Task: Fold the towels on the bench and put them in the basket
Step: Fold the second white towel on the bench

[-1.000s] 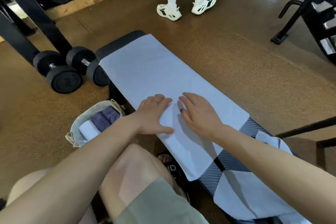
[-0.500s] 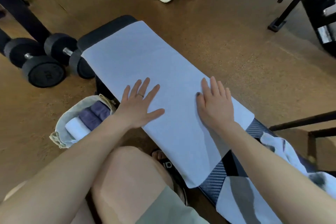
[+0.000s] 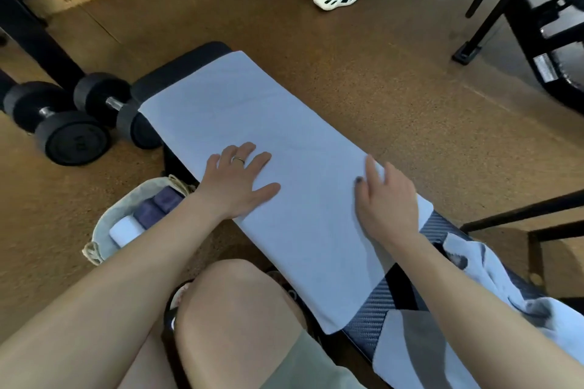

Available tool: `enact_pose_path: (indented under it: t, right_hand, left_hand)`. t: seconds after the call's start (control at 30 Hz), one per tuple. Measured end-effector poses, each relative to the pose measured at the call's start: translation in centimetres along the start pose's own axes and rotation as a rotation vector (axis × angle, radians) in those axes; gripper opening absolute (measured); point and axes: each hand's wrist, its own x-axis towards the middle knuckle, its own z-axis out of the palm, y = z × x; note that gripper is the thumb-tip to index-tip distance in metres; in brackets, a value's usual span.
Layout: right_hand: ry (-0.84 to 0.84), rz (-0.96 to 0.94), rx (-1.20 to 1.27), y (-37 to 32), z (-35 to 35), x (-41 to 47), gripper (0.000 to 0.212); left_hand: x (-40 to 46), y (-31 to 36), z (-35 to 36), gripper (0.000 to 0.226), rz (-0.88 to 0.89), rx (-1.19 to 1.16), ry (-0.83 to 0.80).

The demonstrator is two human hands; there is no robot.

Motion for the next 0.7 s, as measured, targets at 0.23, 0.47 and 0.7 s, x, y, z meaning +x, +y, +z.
enact_pose_path:
  t: [0.23, 0.47, 0.7]
  right_hand:
    - [0.121, -0.038, -0.011, -5.1, -1.3, 5.9, 0.061]
    - [-0.045, -0.214, 0.019, -14.8, 2.3, 13.7, 0.054]
    - [-0.030, -0.272, 0.083, -18.3, 3.5, 18.6, 0.050]
  left_hand:
    - [2.4, -0.8, -1.7, 0.064, 0.142, 0.022, 0.192]
    - [6.6, -3.4, -2.5, 0.077, 0.063, 0.043, 0.113]
    - [8.0, -6.4, -2.7, 0.084, 0.020, -0.054, 0.210]
